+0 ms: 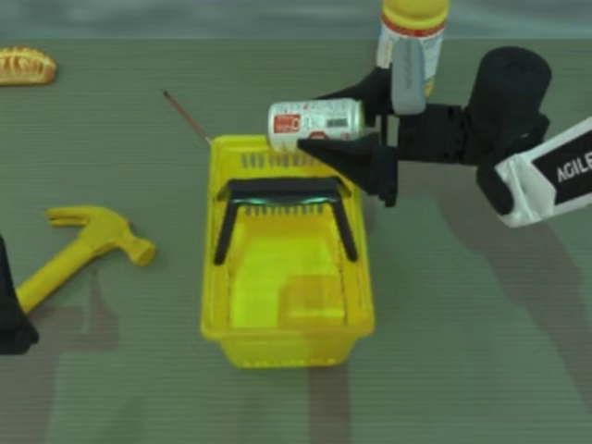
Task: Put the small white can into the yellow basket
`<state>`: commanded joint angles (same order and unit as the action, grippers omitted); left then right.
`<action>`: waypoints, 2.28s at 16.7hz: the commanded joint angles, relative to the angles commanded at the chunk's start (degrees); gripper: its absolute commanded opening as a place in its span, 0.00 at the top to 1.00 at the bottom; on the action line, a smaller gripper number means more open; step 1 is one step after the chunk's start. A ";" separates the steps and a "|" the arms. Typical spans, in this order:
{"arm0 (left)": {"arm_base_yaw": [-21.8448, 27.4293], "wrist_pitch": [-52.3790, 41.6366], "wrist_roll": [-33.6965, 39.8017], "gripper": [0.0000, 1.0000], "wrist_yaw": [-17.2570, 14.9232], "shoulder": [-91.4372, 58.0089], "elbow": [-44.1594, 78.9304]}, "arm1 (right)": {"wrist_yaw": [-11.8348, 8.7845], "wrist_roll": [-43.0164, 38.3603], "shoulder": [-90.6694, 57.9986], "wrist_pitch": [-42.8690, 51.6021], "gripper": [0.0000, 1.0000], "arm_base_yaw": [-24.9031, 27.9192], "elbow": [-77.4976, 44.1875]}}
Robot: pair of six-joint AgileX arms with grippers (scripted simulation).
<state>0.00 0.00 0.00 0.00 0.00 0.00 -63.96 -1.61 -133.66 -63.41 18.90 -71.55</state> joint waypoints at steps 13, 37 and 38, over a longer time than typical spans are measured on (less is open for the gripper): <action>0.00 0.00 0.00 0.00 0.00 0.00 0.00 | 0.00 0.00 0.00 0.00 0.00 0.00 0.00; 20.74 -43.53 -28.97 0.00 -3.30 -58.75 56.59 | 32.48 3.62 63.99 31.16 0.00 -10.17 41.00; 22.36 -47.17 -31.45 0.00 -3.20 -64.18 61.66 | 35.33 3.67 70.00 34.07 0.00 -10.96 44.23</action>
<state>22.36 -47.17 -31.45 -3.20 -64.18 61.66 -28.62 2.06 -63.66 -29.33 7.94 -27.32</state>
